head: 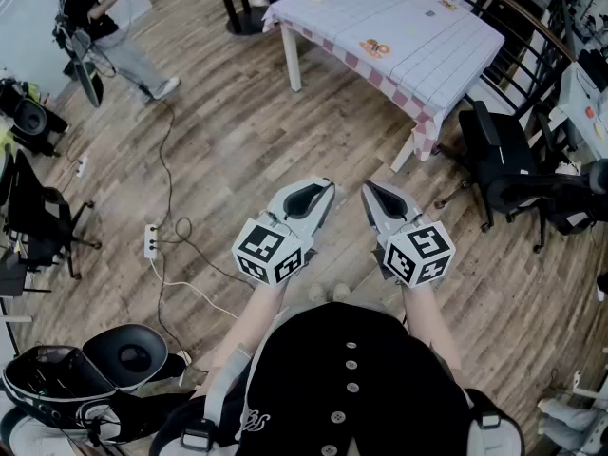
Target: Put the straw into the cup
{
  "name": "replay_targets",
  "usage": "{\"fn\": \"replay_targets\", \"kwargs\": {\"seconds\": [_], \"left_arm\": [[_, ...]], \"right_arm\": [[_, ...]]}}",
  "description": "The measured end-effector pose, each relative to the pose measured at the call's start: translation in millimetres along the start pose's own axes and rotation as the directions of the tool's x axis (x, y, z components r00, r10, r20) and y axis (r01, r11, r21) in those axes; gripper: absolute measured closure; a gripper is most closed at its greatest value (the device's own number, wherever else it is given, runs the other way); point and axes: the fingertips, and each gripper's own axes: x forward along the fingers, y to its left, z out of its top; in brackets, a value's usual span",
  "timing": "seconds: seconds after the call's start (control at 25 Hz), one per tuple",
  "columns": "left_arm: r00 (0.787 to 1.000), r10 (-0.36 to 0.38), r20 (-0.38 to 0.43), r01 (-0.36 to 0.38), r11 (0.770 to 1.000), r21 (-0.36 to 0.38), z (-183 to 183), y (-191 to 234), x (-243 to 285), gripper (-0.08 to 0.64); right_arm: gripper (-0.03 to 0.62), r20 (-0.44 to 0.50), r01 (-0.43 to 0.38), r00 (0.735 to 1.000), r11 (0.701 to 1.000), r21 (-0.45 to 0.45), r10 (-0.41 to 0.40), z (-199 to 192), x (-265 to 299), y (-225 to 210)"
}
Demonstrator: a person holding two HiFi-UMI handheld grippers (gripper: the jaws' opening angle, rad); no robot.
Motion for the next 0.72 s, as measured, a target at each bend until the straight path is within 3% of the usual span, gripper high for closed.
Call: {"fn": "replay_targets", "kwargs": {"seconds": [0.32,0.72], "left_arm": [[1.000,-0.005,-0.018,0.005,1.000,0.010,-5.3,0.5,-2.2,0.518],[0.999,-0.032,-0.027,0.032,0.999,0.005,-8.0,5.3,-5.7,0.518]], "right_arm": [[0.594,-0.009,0.004,1.000,1.000,-0.028,-0.004,-1.2,3.3,-0.3],[0.594,0.008,-0.003,1.000,1.000,0.005,0.003,2.0,11.3,-0.1]]}}
